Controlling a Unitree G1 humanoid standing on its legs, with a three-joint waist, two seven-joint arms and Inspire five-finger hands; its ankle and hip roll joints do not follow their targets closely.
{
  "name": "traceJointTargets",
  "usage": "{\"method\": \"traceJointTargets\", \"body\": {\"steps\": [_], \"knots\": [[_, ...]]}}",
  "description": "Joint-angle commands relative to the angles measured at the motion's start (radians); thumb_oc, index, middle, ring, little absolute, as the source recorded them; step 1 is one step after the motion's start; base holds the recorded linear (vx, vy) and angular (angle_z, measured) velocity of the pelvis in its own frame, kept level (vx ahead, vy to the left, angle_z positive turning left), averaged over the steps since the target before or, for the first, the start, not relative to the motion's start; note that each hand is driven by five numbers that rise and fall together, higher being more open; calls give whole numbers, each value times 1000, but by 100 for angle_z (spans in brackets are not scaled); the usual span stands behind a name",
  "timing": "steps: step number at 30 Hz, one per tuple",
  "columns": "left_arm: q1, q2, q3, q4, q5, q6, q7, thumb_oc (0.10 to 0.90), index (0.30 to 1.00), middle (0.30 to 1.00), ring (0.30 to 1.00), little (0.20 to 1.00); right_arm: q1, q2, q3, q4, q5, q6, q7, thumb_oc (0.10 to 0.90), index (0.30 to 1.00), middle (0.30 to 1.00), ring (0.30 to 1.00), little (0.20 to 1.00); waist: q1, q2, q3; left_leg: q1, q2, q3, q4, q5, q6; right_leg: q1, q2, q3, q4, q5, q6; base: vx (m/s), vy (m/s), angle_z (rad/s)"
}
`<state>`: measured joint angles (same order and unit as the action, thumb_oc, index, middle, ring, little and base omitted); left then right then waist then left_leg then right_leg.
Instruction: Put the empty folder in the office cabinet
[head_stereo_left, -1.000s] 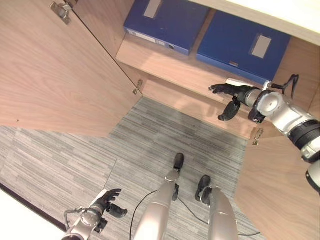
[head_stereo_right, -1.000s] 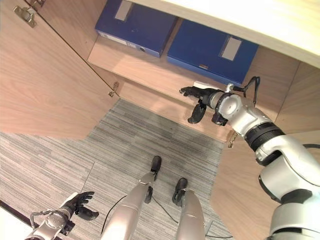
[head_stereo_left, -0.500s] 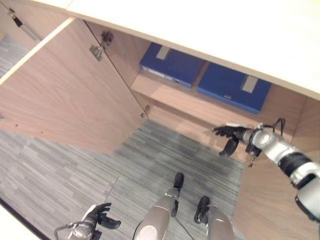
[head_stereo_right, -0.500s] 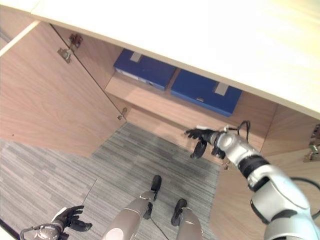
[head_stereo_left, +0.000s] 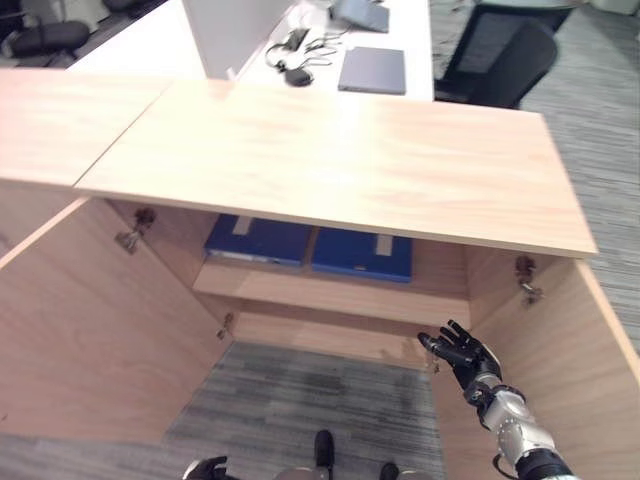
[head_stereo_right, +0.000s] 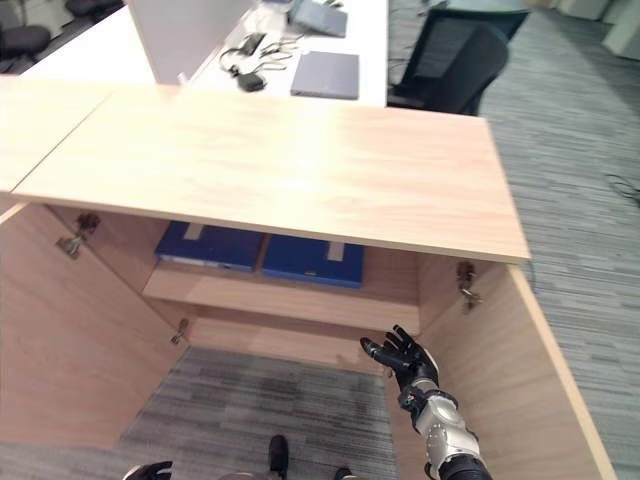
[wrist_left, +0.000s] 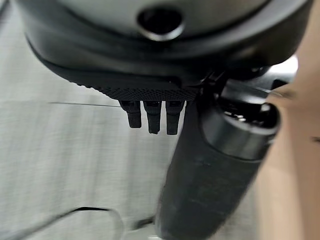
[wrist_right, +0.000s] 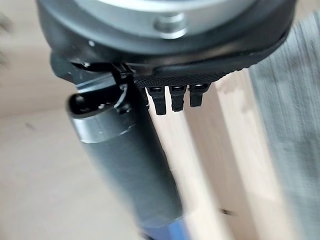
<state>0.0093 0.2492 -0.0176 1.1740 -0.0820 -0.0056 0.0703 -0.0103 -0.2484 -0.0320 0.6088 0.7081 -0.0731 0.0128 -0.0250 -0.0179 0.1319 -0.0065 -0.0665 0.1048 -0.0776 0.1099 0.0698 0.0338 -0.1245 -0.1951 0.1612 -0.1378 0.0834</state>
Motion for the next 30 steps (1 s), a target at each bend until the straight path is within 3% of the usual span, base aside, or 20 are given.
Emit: {"method": "traceJointTargets", "body": {"steps": [1, 5, 6, 13, 21, 22, 23, 25, 26, 27, 30], "knots": [[29, -21, -8, 87, -68, 5, 25, 800, 900, 900, 900, 900, -6, 8, -40, -16, 117, -95, -20, 800, 900, 900, 900, 900, -29, 15, -71, 76, 17, 39, 51, -206, -12, -84, -36, 41, -16, 171, 68, -39, 95, -74], [23, -38, -12, 103, -82, 6, 22, 800, 900, 900, 900, 900, 29, 35, -57, 48, 165, -85, -22, 800, 900, 900, 900, 900, -53, 21, -88, 97, 14, 60, -9, -178, -16, -103, -24, 61, -17, 184, 73, -51, 121, -40], [26, -48, -20, 116, -79, 11, 12, 800, 900, 900, 900, 900, 62, 25, -63, 104, 135, -65, -22, 800, 900, 900, 900, 900, -77, 23, -84, 106, 14, 71, -10, -183, -13, -108, -21, 85, -10, 187, 74, -29, 92, -12], [29, -47, -65, 109, -40, 14, -18, 800, 900, 900, 900, 900, 110, 13, -58, 330, -77, 7, -69, 800, 900, 900, 900, 900, -124, 31, -73, 112, 4, 112, -10, -194, 2, -149, -8, 152, 7, 193, 74, -25, 98, -31], [17, -30, -72, 119, -6, 16, -17, 800, 900, 900, 900, 900, 115, 7, -133, 550, -61, 28, -71, 800, 900, 900, 900, 900, -166, 32, -53, 118, 2, 164, -10, -204, 11, -183, -1, 191, 23, 210, 79, -14, 49, -30], [6, 27, -4, 291, 48, 42, 3, 800, 900, 900, 900, 900, 122, 46, -127, 549, -48, -5, -86, 800, 900, 900, 900, 900, -183, 2, -47, 126, 14, 207, -10, -205, 4, -201, -2, 157, 45, 209, 79, -17, -35, -53], [5, 28, -4, 292, 49, 41, 3, 800, 900, 900, 900, 900, 122, 48, -127, 548, -48, -4, -87, 800, 900, 900, 900, 900, -182, 0, -46, 126, 13, 207, -10, -205, 4, -201, -3, 157, 47, 208, 79, -8, -66, -78], [-23, 79, 78, 366, 66, 86, 25, 800, 900, 900, 900, 900, 185, 73, -125, 494, -43, -7, -106, 800, 900, 900, 900, 900, -193, -36, -68, 146, 30, 273, -10, -238, -8, -197, -41, 18, 59, 181, 77, 100, -61, -98], [-23, 79, 78, 366, 66, 86, 25, 800, 900, 900, 900, 900, 185, 73, -125, 494, -43, -7, -106, 800, 900, 900, 900, 900, -193, -36, -68, 146, 30, 273, -10, -238, -8, -197, -41, 18, 59, 181, 77, 123, -104, -115], [-20, 87, 113, 365, 52, 100, 34, 800, 900, 900, 900, 900, 244, 88, -134, 452, -63, -1, -142, 800, 900, 900, 900, 900, -204, -56, -77, 155, 36, 305, -10, -245, -4, -214, -51, -37, 116, 174, 75, 33, -91, -95], [-16, 92, 146, 349, 3, 101, 47, 800, 900, 900, 900, 900, 296, 75, -157, 364, -81, -3, -176, 800, 900, 900, 900, 900, -218, -60, -67, 161, 42, 316, -10, -246, 5, -233, -53, -23, 224, 157, 80, 13, -61, -42]]}}
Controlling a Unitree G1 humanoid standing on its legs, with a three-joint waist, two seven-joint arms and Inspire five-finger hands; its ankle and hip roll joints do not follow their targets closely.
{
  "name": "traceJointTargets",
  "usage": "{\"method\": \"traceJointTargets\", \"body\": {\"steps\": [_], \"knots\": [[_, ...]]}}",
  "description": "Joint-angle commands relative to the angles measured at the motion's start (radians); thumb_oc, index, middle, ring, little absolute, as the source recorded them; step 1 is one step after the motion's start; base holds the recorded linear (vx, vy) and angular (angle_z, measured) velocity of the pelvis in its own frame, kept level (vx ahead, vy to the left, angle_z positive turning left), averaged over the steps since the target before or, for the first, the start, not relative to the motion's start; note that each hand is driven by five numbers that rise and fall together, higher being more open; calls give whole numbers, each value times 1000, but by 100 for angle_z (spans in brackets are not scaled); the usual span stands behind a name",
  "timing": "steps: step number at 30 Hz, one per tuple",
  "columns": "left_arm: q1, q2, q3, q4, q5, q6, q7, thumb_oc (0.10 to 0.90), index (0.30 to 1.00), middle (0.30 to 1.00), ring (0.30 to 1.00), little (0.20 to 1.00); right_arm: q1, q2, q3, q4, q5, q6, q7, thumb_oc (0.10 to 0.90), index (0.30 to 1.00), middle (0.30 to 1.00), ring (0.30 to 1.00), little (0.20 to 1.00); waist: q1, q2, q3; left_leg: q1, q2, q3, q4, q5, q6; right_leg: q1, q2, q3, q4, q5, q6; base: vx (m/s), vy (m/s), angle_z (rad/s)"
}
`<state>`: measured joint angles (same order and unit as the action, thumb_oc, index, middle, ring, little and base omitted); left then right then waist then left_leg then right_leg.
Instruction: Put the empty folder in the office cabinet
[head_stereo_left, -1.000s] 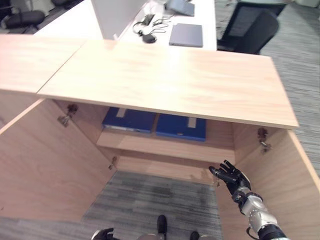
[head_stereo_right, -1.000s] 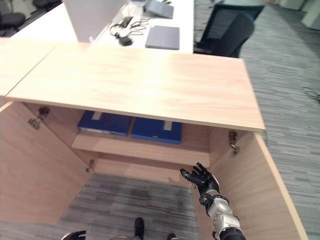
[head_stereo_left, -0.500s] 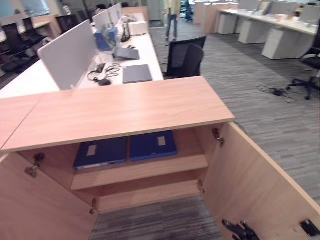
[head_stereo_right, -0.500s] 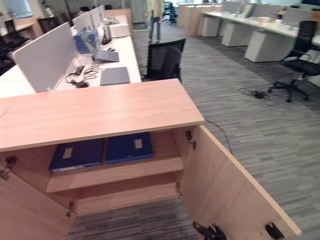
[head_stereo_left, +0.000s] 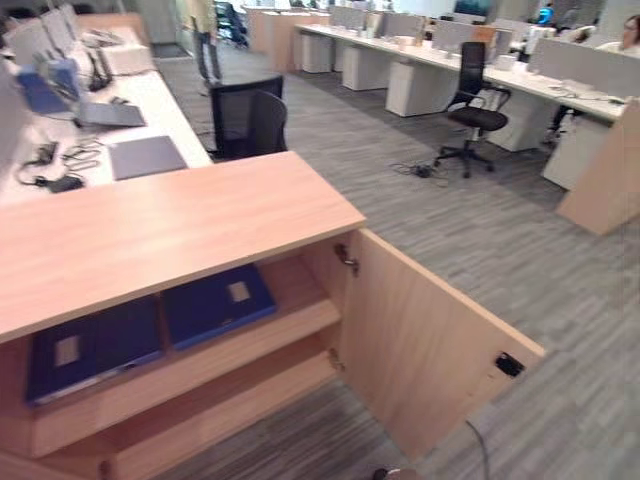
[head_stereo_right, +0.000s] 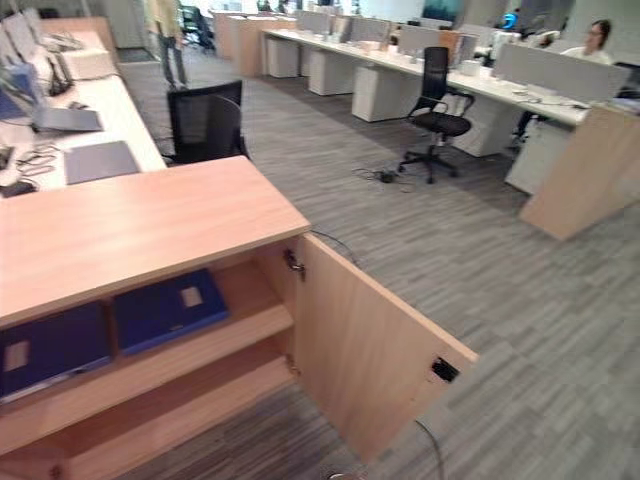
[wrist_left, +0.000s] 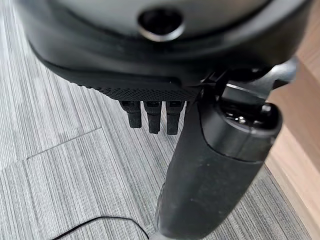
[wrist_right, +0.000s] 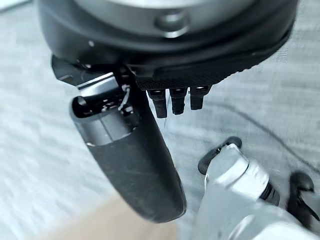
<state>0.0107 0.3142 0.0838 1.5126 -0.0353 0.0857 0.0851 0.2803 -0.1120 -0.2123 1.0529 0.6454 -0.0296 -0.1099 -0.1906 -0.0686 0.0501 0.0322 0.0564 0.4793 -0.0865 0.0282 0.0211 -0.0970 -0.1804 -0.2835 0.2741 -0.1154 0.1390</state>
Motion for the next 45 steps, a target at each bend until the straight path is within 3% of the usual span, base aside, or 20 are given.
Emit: {"method": "traceJointTargets", "body": {"steps": [1, 3, 4, 7, 11, 16, 20, 22, 28, 30, 36, 38, 40, 45], "knots": [[-16, 26, 44, 10, -44, 10, 33, 800, 900, 900, 900, 900, 8, -61, 23, -83, -20, -45, -55, 800, 900, 900, 900, 900, -53, -10, 14, 123, -82, -58, -1, -165, 54, -104, 2, 67, 115, 132, 25, -7, -34, -11], [-11, 30, 57, -5, -65, 1, 38, 800, 900, 900, 900, 900, 33, -74, 14, -162, -41, -52, -65, 800, 900, 900, 900, 900, -57, -11, 16, 120, -85, -51, -1, -164, 51, -85, 10, 82, 95, 110, 16, 5, -62, -19], [-2, 36, 67, -15, -75, -8, 40, 800, 900, 900, 900, 900, 41, -107, 4, -246, -90, -57, -80, 800, 900, 900, 900, 900, -50, -14, 7, 113, -87, -41, -1, -157, 42, -21, 37, 89, -2, 66, -5, 43, -115, -19], [25, 19, 84, -42, -87, -28, 36, 800, 900, 900, 900, 900, 21, -195, -2, -427, -210, -62, -92, 800, 900, 900, 900, 900, -29, 6, 0, 110, -72, -5, -1, -147, 26, 10, 83, 93, -124, 80, -6, 67, -160, -35], [52, 11, 73, -80, -77, -55, 15, 800, 900, 900, 900, 900, -47, -339, 27, -583, -372, -64, -53, 800, 900, 900, 900, 900, -2, 11, 3, 105, -53, -5, 23, -149, 9, 50, 114, 106, -208, 98, -8, 64, -138, -36], [37, -7, 34, -112, -67, -62, 4, 800, 900, 900, 900, 900, -123, -434, 99, -744, -414, -80, 23, 800, 900, 900, 900, 900, 32, 5, 17, 72, -20, -18, 130, -179, -9, 83, 125, 100, -236, 89, -27, 34, -128, 7], [31, 10, 29, -72, -2, -39, -14, 800, 900, 900, 900, 900, -159, -492, 173, -829, -432, -67, 87, 800, 900, 900, 900, 900, 60, 1, 9, 79, -8, -41, 142, -182, -24, 117, 134, 85, -260, 78, -40, 92, -130, 21], [26, 12, -2, -143, 17, -55, -21, 800, 900, 900, 900, 900, -206, -552, 201, -857, -421, -71, 124, 800, 900, 900, 900, 900, 76, 2, 9, 81, -3, -50, 146, -182, -26, 128, 135, 76, -268, 76, -45, 45, -90, 19], [32, -44, -42, -170, 0, -55, -32, 800, 900, 900, 900, 900, -279, -655, 344, -989, -389, -82, 238, 800, 900, 900, 900, 900, 111, 0, 19, 72, 12, -82, 158, -176, -41, 142, 143, 54, -280, 63, -55, 13, -75, 19], [37, -52, -60, -177, 3, -60, -42, 800, 900, 900, 900, 900, -334, -710, 411, -1025, -434, -89, 263, 800, 900, 900, 900, 900, 129, -3, 21, 66, 17, -96, 165, -175, -47, 148, 146, 43, -285, 58, -60, 9, -75, 23], [27, -54, -91, -190, 7, -66, -44, 800, 900, 900, 900, 900, -422, -717, 511, -1050, -453, -94, 282, 800, 900, 900, 900, 900, 150, -12, 43, 23, 36, -125, 222, -178, -60, 146, 145, 24, -276, 46, -70, -29, -65, 14], [-4, -49, -114, -207, 2, -67, -39, 800, 900, 900, 900, 900, -437, -697, 547, -1066, -445, -91, 287, 800, 900, 900, 900, 900, 164, -26, 76, -56, 67, -143, 334, -183, -74, 139, 136, -9, -263, 40, -87, -131, -98, 30], [-6, -47, -116, -210, 5, -67, -38, 800, 900, 900, 900, 900, -438, -686, 554, -1065, -445, -91, 287, 800, 900, 900, 900, 900, 166, -26, 82, -71, 78, -147, 358, -185, -79, 138, 133, -24, -266, 40, -90, -81, -19, 65], [-5, -31, -93, -214, 20, -66, -26, 800, 900, 900, 900, 900, -432, -640, 610, -1054, -479, -73, 300, 800, 900, 900, 900, 900, 179, -27, 92, -26, 152, -121, 321, -172, -103, 103, 97, -93, -281, 54, -68, -78, 88, 48]]}}
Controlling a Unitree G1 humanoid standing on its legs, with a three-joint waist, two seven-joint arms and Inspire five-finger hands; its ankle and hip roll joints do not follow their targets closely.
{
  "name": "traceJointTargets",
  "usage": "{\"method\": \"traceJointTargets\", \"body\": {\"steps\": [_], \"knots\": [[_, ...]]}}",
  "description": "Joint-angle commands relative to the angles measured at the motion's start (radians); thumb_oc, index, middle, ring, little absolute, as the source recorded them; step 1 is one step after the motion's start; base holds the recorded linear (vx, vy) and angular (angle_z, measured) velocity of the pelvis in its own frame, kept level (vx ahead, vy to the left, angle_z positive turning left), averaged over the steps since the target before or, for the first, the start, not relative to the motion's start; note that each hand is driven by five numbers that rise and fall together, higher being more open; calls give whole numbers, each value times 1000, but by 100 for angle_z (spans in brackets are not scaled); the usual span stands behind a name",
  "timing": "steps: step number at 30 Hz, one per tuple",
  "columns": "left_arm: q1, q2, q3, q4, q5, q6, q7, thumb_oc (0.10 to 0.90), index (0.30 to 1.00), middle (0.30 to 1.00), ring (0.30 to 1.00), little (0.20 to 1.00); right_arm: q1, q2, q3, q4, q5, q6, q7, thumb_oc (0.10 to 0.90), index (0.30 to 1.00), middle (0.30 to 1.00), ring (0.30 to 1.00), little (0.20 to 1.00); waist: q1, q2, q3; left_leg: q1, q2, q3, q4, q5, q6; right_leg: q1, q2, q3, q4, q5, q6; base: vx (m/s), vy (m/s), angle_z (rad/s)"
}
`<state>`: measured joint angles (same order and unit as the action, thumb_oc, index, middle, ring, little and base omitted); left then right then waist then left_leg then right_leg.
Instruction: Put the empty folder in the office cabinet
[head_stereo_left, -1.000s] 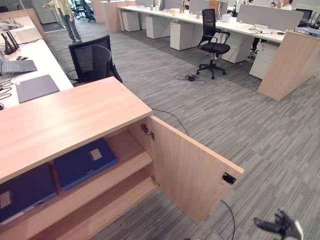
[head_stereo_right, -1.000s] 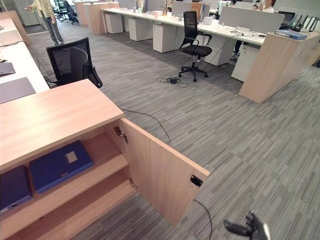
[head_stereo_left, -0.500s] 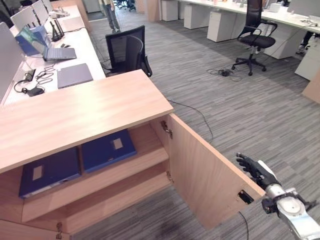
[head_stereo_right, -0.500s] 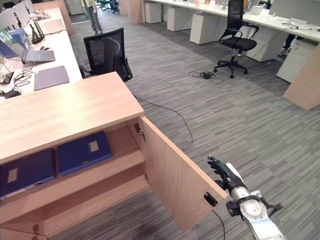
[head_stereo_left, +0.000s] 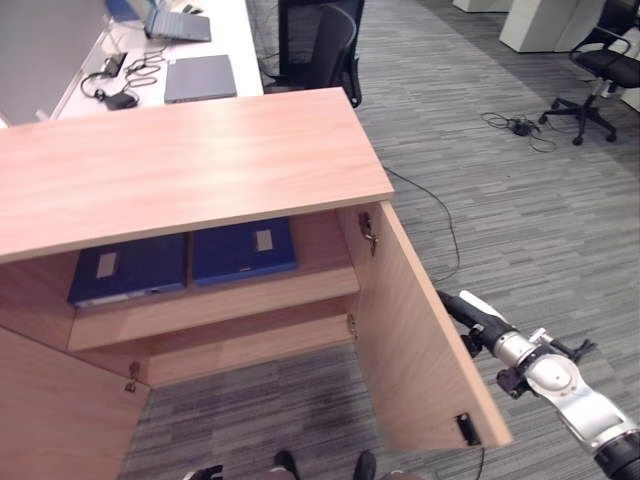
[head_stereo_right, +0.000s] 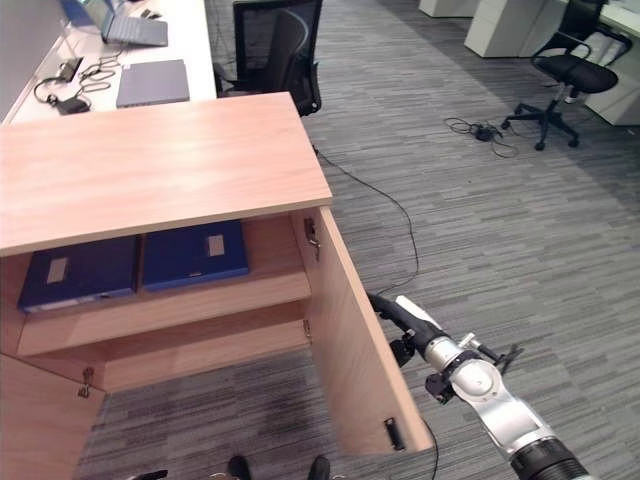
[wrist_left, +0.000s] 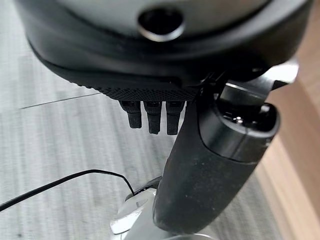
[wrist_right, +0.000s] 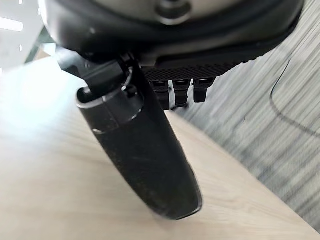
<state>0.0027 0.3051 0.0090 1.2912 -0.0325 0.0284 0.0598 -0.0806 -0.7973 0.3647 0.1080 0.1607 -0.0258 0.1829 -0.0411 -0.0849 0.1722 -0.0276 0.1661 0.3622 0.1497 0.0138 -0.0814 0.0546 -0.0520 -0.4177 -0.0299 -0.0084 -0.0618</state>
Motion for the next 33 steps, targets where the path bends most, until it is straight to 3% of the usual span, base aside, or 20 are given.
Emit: {"method": "traceJointTargets", "body": {"steps": [1, 2, 5, 9, 15, 17, 26, 31, 33], "knots": [[3, -22, -18, 7, 17, -8, -1, 800, 900, 900, 900, 900, -72, 45, 34, -108, 6, -78, 7, 800, 900, 900, 900, 900, 29, -10, -31, 33, 42, -5, 83, -156, -1, -49, -31, 40, 23, -53, 133, -89, 166, 44], [4, -20, -16, 0, 22, -11, 1, 800, 900, 900, 900, 900, -65, 40, 35, -99, -10, -75, 5, 800, 900, 900, 900, 900, 28, 5, -35, 61, 66, 12, 7, -118, -23, -63, -42, 5, 12, -52, 145, -46, 194, 44], [14, -22, -16, -5, 33, -13, 3, 800, 900, 900, 900, 900, -60, 53, 42, -89, -25, -66, 5, 800, 900, 900, 900, 900, 41, 43, -44, 73, 43, 3, -122, -75, -43, -70, -59, -32, -4, -24, 165, -42, 283, 66], [24, -18, -5, -5, 27, -24, 18, 800, 900, 900, 900, 900, -86, 95, 79, -76, -35, -59, 5, 800, 900, 900, 900, 900, 64, 64, -38, 72, -29, -53, -221, -49, -22, -101, -103, -37, -6, 24, 186, -52, 283, 47], [38, -8, 16, 0, 20, -34, 30, 800, 900, 900, 900, 900, -113, 137, 107, -60, -38, -57, 0, 800, 900, 900, 900, 900, 86, 56, -21, 55, -83, -84, -235, -61, 10, -122, -144, -27, -7, 70, 215, -48, 208, 22], [46, -5, 32, -2, 6, -43, 44, 800, 900, 900, 900, 900, -150, 179, 144, -38, -45, -54, -1, 800, 900, 900, 900, 900, 112, 40, -10, 47, -122, -105, -236, -73, 37, -124, -183, -31, -4, 102, 238, -41, 300, 13], [50, -6, 37, -8, -18, -53, 58, 800, 900, 900, 900, 900, -237, 245, 206, 14, -36, -54, -13, 800, 900, 900, 900, 900, 165, 16, -3, 42, -175, -140, -237, -87, 74, -107, -251, -64, 11, 171, 281, -23, 172, 27], [47, -13, 47, -15, -47, -57, 62, 800, 900, 900, 900, 900, -227, 267, 194, 48, -56, -56, -37, 800, 900, 900, 900, 900, 180, 9, -9, 53, -198, -164, -234, -100, 92, -81, -280, -85, 40, 165, 285, 4, 125, 32], [51, -11, 61, -18, -62, -59, 66, 800, 900, 900, 900, 900, -175, 277, 164, 63, -71, -61, -46, 800, 900, 900, 900, 900, 179, 13, -6, 63, -205, -186, -213, -112, 107, -75, -298, -67, 113, 154, 278, 13, 100, 26]]}}
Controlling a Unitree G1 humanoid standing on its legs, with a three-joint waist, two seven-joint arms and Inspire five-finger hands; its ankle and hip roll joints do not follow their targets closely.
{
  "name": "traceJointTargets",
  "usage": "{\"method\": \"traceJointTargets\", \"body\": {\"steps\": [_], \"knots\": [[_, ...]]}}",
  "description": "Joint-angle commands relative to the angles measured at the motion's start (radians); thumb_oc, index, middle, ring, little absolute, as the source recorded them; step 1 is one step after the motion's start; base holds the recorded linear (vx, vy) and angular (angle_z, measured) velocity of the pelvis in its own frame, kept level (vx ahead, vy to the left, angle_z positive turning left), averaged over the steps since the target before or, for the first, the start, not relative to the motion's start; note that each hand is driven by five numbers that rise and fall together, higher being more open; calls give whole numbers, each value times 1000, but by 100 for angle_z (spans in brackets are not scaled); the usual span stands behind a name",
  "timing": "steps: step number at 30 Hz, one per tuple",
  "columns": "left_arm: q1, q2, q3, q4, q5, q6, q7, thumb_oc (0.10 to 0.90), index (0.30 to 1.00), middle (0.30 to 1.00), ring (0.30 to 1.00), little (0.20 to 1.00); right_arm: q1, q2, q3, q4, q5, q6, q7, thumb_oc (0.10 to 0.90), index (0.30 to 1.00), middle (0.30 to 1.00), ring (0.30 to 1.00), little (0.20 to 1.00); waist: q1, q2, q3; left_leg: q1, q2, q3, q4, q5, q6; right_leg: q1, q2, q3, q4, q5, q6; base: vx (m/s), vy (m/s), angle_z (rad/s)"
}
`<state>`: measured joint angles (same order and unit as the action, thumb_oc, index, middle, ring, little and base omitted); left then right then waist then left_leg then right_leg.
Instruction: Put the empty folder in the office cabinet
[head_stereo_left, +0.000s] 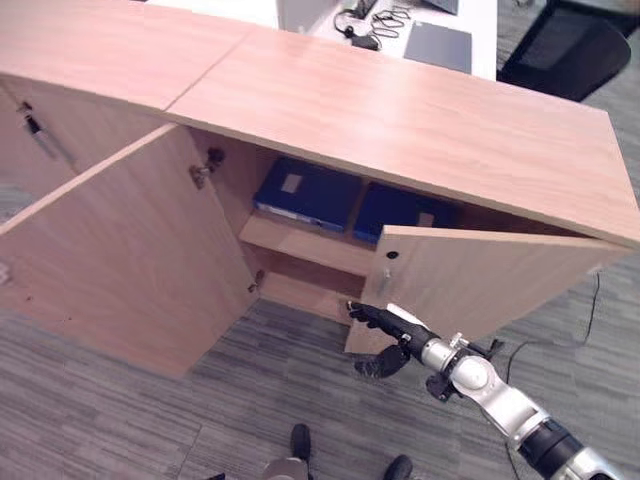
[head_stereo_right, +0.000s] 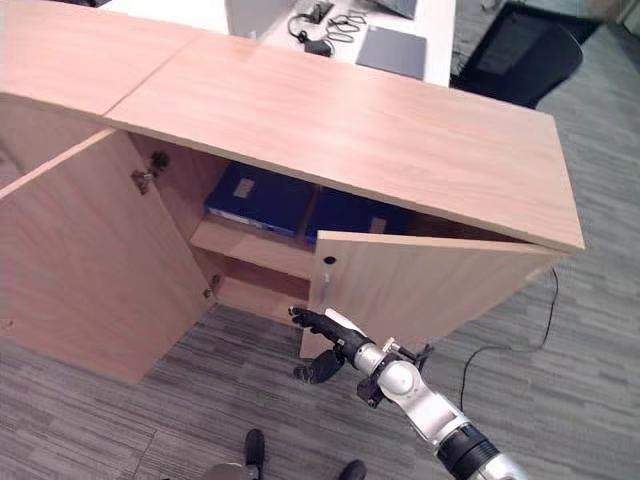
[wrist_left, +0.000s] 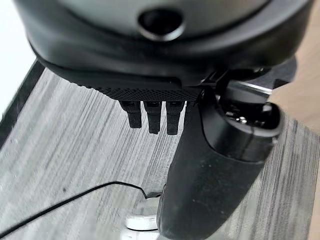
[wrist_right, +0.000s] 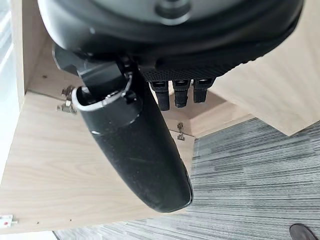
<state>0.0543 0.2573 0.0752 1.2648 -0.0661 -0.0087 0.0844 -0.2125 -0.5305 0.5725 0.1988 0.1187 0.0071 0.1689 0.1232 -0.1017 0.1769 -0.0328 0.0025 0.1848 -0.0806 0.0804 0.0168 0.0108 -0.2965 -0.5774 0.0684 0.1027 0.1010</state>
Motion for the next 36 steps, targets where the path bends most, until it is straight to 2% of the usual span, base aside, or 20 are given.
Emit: {"method": "traceJointTargets", "body": {"steps": [1, 2, 4, 5, 8, 12, 15, 16, 17, 19, 21, 26, 27, 28, 29, 30, 31, 34, 35, 36], "knots": [[0, 37, -6, 8, -28, -22, 41, 800, 900, 900, 900, 900, -42, 10, -45, -28, -30, -94, -32, 800, 900, 900, 900, 900, 15, 29, -11, 68, -42, -8, 18, -180, 9, -32, -54, 93, 17, 41, 116, -20, 80, 22], [0, 45, -5, 10, -19, -21, 39, 800, 900, 900, 900, 900, 17, 9, -68, -15, -62, -90, -24, 800, 900, 900, 900, 900, 3, 28, -11, 57, -53, -23, 48, -179, 25, -33, -56, 131, 50, 36, 92, -10, 72, 29], [2, 54, -11, 13, 3, -19, 33, 800, 900, 900, 900, 900, 90, 2, -88, -7, -105, -81, -9, 800, 900, 900, 900, 900, -21, 35, -16, 59, -55, -60, 72, -188, 33, -54, -12, 227, 90, -12, 67, 35, 61, 52], [2, 54, -12, 13, 3, -19, 33, 800, 900, 900, 900, 900, 91, 2, -89, -7, -106, -81, -9, 800, 900, 900, 900, 900, -20, 35, -17, 58, -55, -59, 73, -189, 33, -55, -12, 228, 92, -13, 66, 59, 29, 53], [7, 63, -25, 22, 28, -15, 22, 800, 900, 900, 900, 900, 191, -4, -118, 85, -187, -66, -13, 800, 900, 900, 900, 900, -57, 33, -25, 57, -61, -120, 92, -192, 42, -98, 103, 319, 109, -99, 31, 102, -38, 46], [6, 55, -37, 22, 24, -17, 16, 800, 900, 900, 900, 900, 276, 3, -149, 208, -224, -46, -27, 800, 900, 900, 900, 900, -90, 12, -7, 55, -94, -185, 108, -188, 39, -154, 233, 412, 102, -126, 17, 45, -57, 70], [4, 43, -51, 18, 14, -21, 15, 800, 900, 900, 900, 900, 304, 21, -165, 281, -220, -38, -39, 800, 900, 900, 900, 900, -101, 4, -9, 58, -112, -213, 101, -182, 35, -142, 257, 424, 69, -124, 14, 58, -64, 82], [3, 20, -58, 10, -25, -32, 11, 800, 900, 900, 900, 900, 325, 72, -196, 435, -183, -21, -71, 800, 900, 900, 900, 900, -107, 1, -20, 66, -122, -242, 80, -173, 32, -115, 281, 457, 22, -123, 6, 41, -82, 61], [3, 21, -58, 10, -25, -32, 11, 800, 900, 900, 900, 900, 324, 73, -196, 436, -183, -22, -71, 800, 900, 900, 900, 900, -108, 0, -23, 62, -123, -242, 80, -170, 32, -118, 280, 457, 20, -121, 7, 108, -138, 29], [-11, -11, -43, 12, -127, -35, 0, 800, 900, 900, 900, 900, 323, 189, -281, 647, -38, 0, -140, 800, 900, 900, 900, 900, -120, 12, -54, 65, -122, -256, 40, -147, 29, -99, 306, 501, -35, -102, 2, 135, -98, 29], [-24, -18, -44, 12, -161, -31, 0, 800, 900, 900, 900, 900, 324, 234, -309, 755, -10, 7, -164, 800, 900, 900, 900, 900, -125, 19, -68, 69, -115, -262, 22, -140, 26, -89, 314, 509, -54, -105, -5, 132, -103, 16], [-60, -21, -60, -10, -231, -47, 19, 800, 900, 900, 900, 900, 311, 265, -301, 874, -42, 21, -183, 800, 900, 900, 900, 900, -120, 14, -62, 60, -101, -286, 55, -156, 4, -73, 304, 461, -57, -120, -13, 78, -120, 13], [-77, 82, -10, -33, -312, -50, -21, 800, 900, 900, 900, 900, 319, 232, -341, 893, -31, 23, -162, 800, 900, 900, 900, 900, -124, 28, -52, 25, -82, -241, 138, -184, -16, -61, 279, 401, -47, -134, -14, 37, -142, 25], [-102, 69, -33, -38, -311, -44, -12, 800, 900, 900, 900, 900, 317, 229, -341, 870, -32, 21, -172, 800, 900, 900, 900, 900, -132, 25, -41, 7, -62, -176, 197, -196, -29, -46, 268, 378, -44, -142, -14, 13, -87, 80], [-102, 69, -33, -38, -311, -44, -12, 800, 900, 900, 900, 900, 317, 229, -341, 870, -32, 21, -172, 800, 900, 900, 900, 900, -134, 25, -43, 3, -63, -177, 197, -194, -29, -48, 267, 377, -44, -141, -14, -52, -40, 103], [-116, 43, -64, -94, -315, -47, -13, 800, 900, 900, 900, 900, 302, 220, -354, 900, -27, 24, -183, 800, 900, 900, 900, 900, -150, 20, -23, -24, 31, 34, 298, -214, -24, -29, 236, 332, -35, -152, -20, -13, -39, 138], [-109, 39, -75, -159, -322, -43, -16, 800, 900, 900, 900, 900, 297, 217, -362, 909, -23, 31, -193, 800, 900, 900, 900, 900, -146, 29, -15, -34, 74, 82, 354, -229, -28, -5, 237, 321, -37, -168, -21, -11, -40, 92], [-76, 43, -80, -269, -350, -44, -24, 800, 900, 900, 900, 900, 291, 214, -375, 915, -20, 32, -193, 800, 900, 900, 900, 900, -137, 37, -16, -62, 99, 85, 367, -196, -44, 12, 235, 311, -47, -171, -25, 44, -46, 68], [-34, 59, -72, -350, -382, -41, -39, 800, 900, 900, 900, 900, 289, 205, -378, 911, -31, 36, -182, 800, 900, 900, 900, 900, -125, 41, -22, -72, 114, 51, 306, -155, -59, 21, 226, 307, -55, -173, -24, 84, -2, 61], [-29, 70, -61, -337, -389, -44, -40, 800, 900, 900, 900, 900, 287, 200, -371, 916, -47, 36, -175, 800, 900, 900, 900, 900, -118, 46, -27, -64, 123, 28, 255, -120, -70, 23, 228, 307, -59, -178, -23, 55, -1, 53]]}}
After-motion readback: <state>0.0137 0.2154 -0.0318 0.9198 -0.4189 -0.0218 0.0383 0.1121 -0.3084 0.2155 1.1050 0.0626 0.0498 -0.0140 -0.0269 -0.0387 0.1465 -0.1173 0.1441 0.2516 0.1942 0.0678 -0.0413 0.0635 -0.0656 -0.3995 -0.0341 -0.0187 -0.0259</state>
